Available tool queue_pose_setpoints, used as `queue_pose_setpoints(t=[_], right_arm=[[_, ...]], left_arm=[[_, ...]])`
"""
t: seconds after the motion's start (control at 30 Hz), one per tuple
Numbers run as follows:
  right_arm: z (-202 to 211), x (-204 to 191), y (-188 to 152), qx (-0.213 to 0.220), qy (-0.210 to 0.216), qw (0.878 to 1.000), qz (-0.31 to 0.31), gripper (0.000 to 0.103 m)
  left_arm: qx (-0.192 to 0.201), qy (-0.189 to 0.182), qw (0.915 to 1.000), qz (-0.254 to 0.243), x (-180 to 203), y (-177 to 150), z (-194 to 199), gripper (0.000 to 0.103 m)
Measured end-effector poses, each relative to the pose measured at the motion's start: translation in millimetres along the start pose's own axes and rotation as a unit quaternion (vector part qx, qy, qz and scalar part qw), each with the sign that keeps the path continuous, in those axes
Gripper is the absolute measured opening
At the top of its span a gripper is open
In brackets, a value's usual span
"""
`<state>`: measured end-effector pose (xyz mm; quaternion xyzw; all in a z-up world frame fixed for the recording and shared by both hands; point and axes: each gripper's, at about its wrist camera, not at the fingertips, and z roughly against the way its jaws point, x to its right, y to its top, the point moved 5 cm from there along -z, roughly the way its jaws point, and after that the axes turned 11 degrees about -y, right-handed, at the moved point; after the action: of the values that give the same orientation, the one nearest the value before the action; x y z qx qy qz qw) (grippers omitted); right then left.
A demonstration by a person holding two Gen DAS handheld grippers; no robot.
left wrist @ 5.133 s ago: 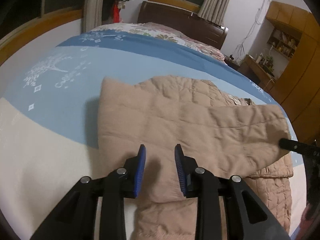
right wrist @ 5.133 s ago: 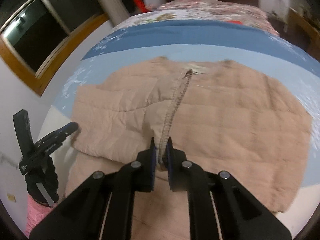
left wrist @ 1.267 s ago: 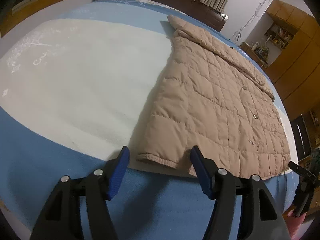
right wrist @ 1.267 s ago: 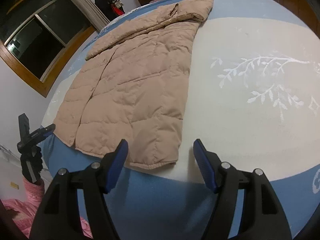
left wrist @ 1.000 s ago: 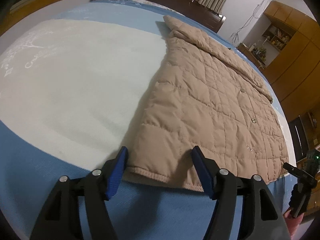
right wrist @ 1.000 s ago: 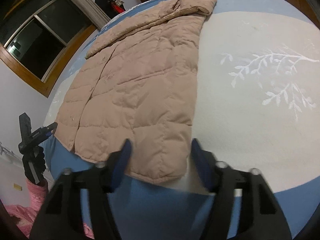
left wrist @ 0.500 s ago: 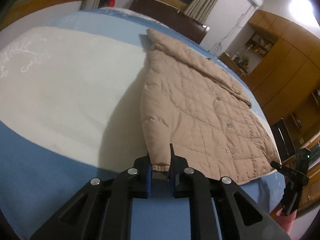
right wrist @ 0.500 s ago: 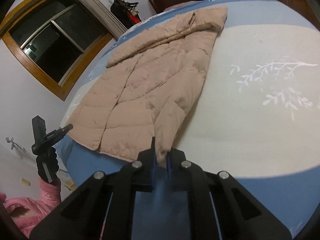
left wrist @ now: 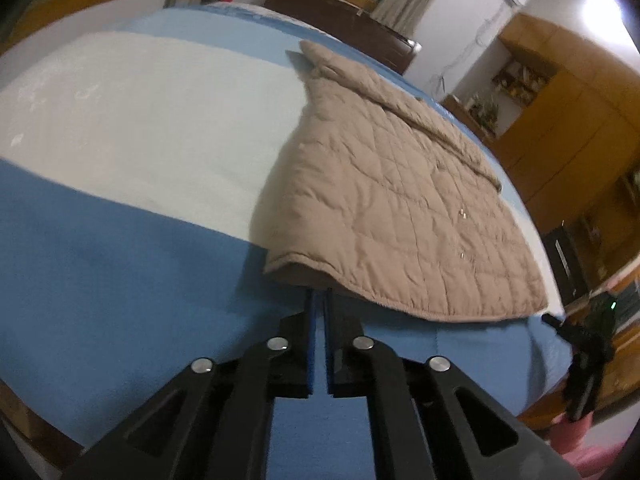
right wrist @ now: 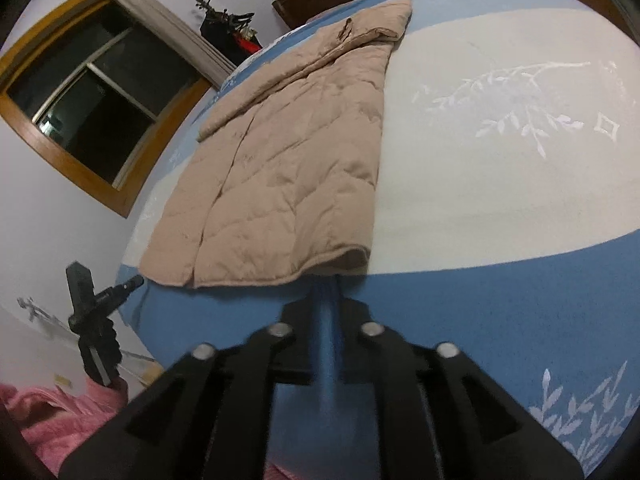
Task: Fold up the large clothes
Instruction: 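Grasp the coat hem with the left tool while the right tool grasps the hem, then lift the hem with both tools and fold it up toward the collar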
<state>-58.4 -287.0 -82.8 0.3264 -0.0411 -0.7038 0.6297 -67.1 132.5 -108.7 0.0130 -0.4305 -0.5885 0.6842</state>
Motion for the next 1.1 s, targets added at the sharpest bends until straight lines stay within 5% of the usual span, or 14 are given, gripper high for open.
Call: queue_pose_setpoints(t=[0.07,0.17,0.27,0.43,0.5,0.57,0.67,0.87,1.1], right_arm=[[9,2,4,0.014,0.001,1.0,-0.003,0.057],[15,3,12,0.021,0.012,1.0,-0.004,0.06],[2,1,25,0.008,0.026,1.0,-0.008,0.06],[-36,4,36,-0.032,0.051,0.998,-0.029,0.06],[-49,-2,37,-0.045,0.06,0.997,-0.026,0.055],[-59,-7,36,-0.056,0.065,0.996,-0.019,0.028],[-63,-10,36,-0.061,0.085,0.994,-0.024,0.011],[-27,-15,37,0.0,0.118,0.993,0.0,0.007],[-13,-20,12,0.006,0.114,0.993,0.03,0.007]], left_arm=[[0.012,0.0,0.9999,-0.004,-1,3,10,0.016],[0.041,0.001,0.9991,-0.007,-1,10,26,0.042],[0.049,-0.011,0.9987,0.003,-8,19,26,0.047],[0.006,-0.035,0.9986,0.039,-27,33,-17,0.049],[-0.014,-0.07,0.9954,0.063,-28,34,-38,0.05],[-0.02,-0.076,0.9956,0.051,-19,36,-49,0.05],[-0.04,-0.095,0.993,0.058,-12,38,-63,0.014],[-0.009,-0.112,0.9914,0.067,-6,34,-51,0.009],[0.002,-0.106,0.994,0.024,12,10,-12,0.009]])
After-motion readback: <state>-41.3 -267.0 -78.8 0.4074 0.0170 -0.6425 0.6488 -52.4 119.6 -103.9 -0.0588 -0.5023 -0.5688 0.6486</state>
